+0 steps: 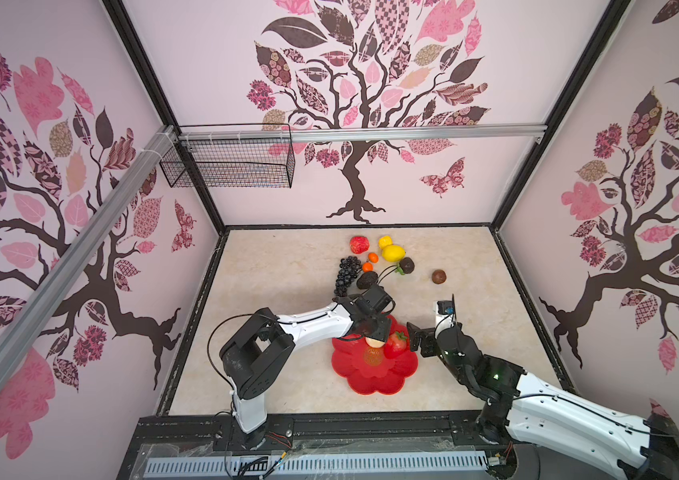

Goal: Arrange fruit in a fruit bowl
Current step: Place the fruit in the fruit bowl, then pick up the fruit from the top-center of the table.

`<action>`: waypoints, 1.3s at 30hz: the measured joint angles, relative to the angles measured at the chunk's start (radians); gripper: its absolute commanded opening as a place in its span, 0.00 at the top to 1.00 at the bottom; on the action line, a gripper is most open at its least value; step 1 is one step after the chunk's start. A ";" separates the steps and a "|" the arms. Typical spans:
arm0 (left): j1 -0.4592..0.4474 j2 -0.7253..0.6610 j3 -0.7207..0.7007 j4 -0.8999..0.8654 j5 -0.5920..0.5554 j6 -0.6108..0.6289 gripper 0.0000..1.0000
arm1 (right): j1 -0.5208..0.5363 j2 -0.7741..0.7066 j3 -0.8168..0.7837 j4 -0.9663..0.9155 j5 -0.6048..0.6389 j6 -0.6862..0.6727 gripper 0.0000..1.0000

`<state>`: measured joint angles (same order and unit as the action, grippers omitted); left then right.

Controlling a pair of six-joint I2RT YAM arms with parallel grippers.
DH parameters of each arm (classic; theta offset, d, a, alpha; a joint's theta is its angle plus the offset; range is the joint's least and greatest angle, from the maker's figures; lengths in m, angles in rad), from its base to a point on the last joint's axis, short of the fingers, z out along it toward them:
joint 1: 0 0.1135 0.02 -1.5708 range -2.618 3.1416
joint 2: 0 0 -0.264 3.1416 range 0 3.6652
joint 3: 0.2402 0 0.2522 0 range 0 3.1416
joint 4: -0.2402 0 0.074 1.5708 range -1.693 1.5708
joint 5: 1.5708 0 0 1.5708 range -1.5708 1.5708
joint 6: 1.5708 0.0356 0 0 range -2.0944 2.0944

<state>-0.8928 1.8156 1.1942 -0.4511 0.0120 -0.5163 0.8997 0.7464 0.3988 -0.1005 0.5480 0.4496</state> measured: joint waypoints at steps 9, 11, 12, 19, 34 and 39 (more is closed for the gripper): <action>0.000 -0.028 0.000 -0.008 -0.010 0.002 0.28 | 0.000 0.009 0.000 0.000 -0.002 0.000 0.00; 0.000 -0.041 0.000 -0.011 -0.012 0.002 0.27 | 0.000 0.016 0.002 0.000 -0.002 -0.001 0.00; 0.000 -0.047 0.000 -0.012 -0.014 0.002 0.27 | 0.000 0.018 0.003 0.000 -0.001 -0.002 0.00; 0.000 -0.147 -0.010 -0.019 -0.040 0.008 0.24 | -0.013 0.076 0.117 -0.085 0.032 0.022 0.00; 0.136 -0.858 -0.494 0.111 -0.322 0.005 0.10 | -0.395 0.344 0.414 -0.209 -0.174 -0.016 0.00; 0.136 -1.009 -0.628 0.121 -0.422 -0.013 0.10 | -0.430 0.504 0.518 -0.204 -0.254 -0.055 0.00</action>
<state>-0.7570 0.8062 0.5667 -0.3302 -0.4095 -0.5293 0.4694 1.2507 0.9165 -0.3046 0.2939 0.3943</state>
